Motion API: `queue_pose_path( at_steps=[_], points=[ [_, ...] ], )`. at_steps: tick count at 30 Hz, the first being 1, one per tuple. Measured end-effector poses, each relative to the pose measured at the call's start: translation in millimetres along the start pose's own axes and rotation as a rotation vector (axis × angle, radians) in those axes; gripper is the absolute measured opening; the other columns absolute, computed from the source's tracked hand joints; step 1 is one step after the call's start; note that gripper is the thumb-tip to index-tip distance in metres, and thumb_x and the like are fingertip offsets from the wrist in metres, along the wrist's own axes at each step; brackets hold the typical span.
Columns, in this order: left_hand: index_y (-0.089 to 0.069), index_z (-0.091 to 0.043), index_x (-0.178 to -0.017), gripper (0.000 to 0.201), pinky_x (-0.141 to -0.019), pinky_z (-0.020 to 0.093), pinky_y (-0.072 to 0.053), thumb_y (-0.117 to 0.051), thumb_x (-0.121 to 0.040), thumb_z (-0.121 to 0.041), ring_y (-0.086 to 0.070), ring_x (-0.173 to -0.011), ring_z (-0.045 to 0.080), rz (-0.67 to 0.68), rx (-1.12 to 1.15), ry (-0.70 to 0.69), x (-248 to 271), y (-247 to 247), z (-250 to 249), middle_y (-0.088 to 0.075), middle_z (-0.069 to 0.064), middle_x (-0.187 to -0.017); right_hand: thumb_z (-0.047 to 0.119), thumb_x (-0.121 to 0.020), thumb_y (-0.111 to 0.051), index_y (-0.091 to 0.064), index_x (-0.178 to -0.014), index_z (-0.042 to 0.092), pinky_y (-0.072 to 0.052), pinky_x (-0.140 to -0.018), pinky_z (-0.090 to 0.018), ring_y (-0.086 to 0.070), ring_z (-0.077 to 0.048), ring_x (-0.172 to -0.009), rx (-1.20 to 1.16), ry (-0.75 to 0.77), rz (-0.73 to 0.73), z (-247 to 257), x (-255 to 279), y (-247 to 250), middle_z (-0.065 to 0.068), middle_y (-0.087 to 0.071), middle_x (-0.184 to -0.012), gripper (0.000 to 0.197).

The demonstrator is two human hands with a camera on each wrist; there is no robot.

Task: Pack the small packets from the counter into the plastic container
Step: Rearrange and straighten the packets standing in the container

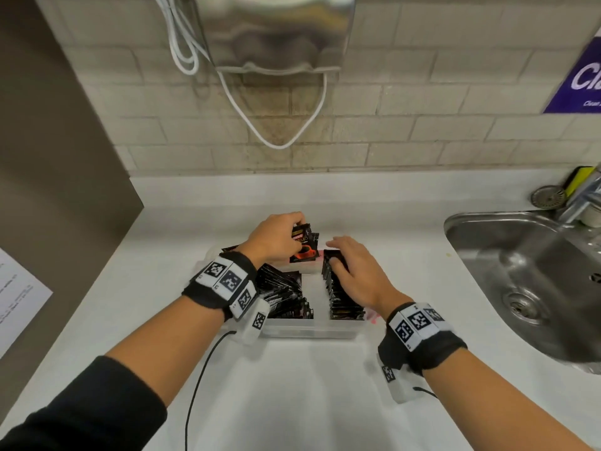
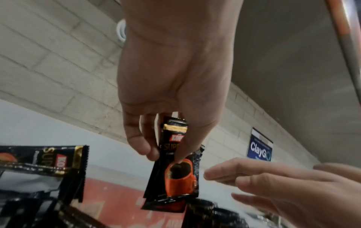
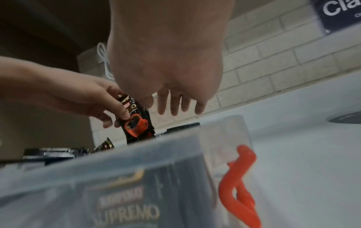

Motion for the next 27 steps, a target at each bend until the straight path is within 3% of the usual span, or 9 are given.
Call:
queue_pose_path(
  at_steps=[3, 5, 7, 10, 13, 21, 27],
  points=[
    [-0.058, -0.021, -0.108, 0.026, -0.075, 0.039, -0.054, -0.063, -0.086, -0.007, -0.062, -0.085, 0.024, 0.025, -0.125, 0.063, -7, -14, -4, -0.063, 0.002, -0.093, 0.041, -0.105, -0.034, -0.026, -0.155, 0.015, -0.004, -0.124, -0.043, -0.004, -0.019, -0.153, 0.13, -0.034, 0.078, -9, 5, -13, -0.004, -0.017, -0.164, 0.057],
    [-0.058, -0.019, -0.117, 0.033, -0.07, 0.035, -0.048, -0.062, -0.087, -0.007, -0.058, -0.084, 0.024, 0.023, -0.174, 0.085, -11, -23, -7, -0.057, 0.0, -0.089, 0.05, -0.104, -0.028, -0.014, -0.158, 0.017, 0.003, -0.123, -0.045, 0.006, -0.015, -0.152, 0.201, -0.06, 0.111, -14, 6, -19, -0.001, -0.005, -0.166, 0.065],
    [-0.057, -0.016, -0.121, 0.036, -0.07, 0.035, -0.044, -0.062, -0.087, -0.006, -0.054, -0.085, 0.024, 0.026, -0.218, 0.082, -14, -32, -11, -0.056, 0.005, -0.096, 0.055, -0.102, -0.024, -0.007, -0.158, 0.019, 0.006, -0.123, -0.046, 0.011, -0.014, -0.152, 0.269, -0.067, 0.138, -19, 6, -23, 0.001, 0.001, -0.166, 0.069],
    [-0.056, -0.014, -0.115, 0.031, -0.075, 0.04, -0.05, -0.062, -0.087, -0.002, -0.057, -0.092, 0.03, 0.025, -0.27, 0.074, -16, -43, -18, -0.053, 0.011, -0.111, 0.059, -0.1, -0.022, -0.004, -0.158, 0.021, 0.007, -0.122, -0.048, 0.011, -0.013, -0.152, 0.342, -0.069, 0.159, -21, 6, -27, 0.003, 0.003, -0.166, 0.072],
    [-0.051, -0.012, -0.112, 0.033, -0.081, 0.044, -0.053, -0.06, -0.085, 0.003, -0.058, -0.096, 0.034, 0.032, -0.257, 0.065, -19, -48, -22, -0.05, 0.012, -0.112, 0.06, -0.1, -0.019, -0.003, -0.158, 0.02, 0.007, -0.122, -0.049, 0.011, -0.013, -0.152, 0.382, -0.07, 0.164, -22, 6, -30, 0.003, 0.005, -0.166, 0.073],
    [-0.041, -0.01, -0.119, 0.051, -0.068, 0.036, -0.045, -0.068, -0.079, 0.007, -0.052, -0.086, 0.029, 0.042, -0.213, 0.116, -22, -52, -21, -0.04, 0.015, -0.119, 0.064, -0.097, -0.017, -0.002, -0.158, 0.022, 0.009, -0.122, -0.048, 0.013, -0.012, -0.151, 0.368, -0.06, 0.147, -20, 8, -31, 0.003, 0.006, -0.166, 0.075],
    [-0.044, -0.009, -0.122, 0.047, -0.08, 0.042, -0.05, -0.071, -0.083, -0.007, -0.057, -0.102, 0.037, 0.074, -0.33, 0.137, -24, -49, -15, -0.047, 0.015, -0.118, 0.07, -0.094, -0.016, 0.001, -0.157, 0.032, 0.01, -0.121, -0.05, 0.015, -0.011, -0.151, 0.297, -0.029, 0.104, -17, 9, -28, 0.008, 0.008, -0.165, 0.076]
  ],
)
Point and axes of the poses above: each hand's wrist, its own x-axis away from the middle knuckle, its own y-axis out of the back of the hand, z = x × y, the point moved 2 cm from there along -x, towards the middle knuckle
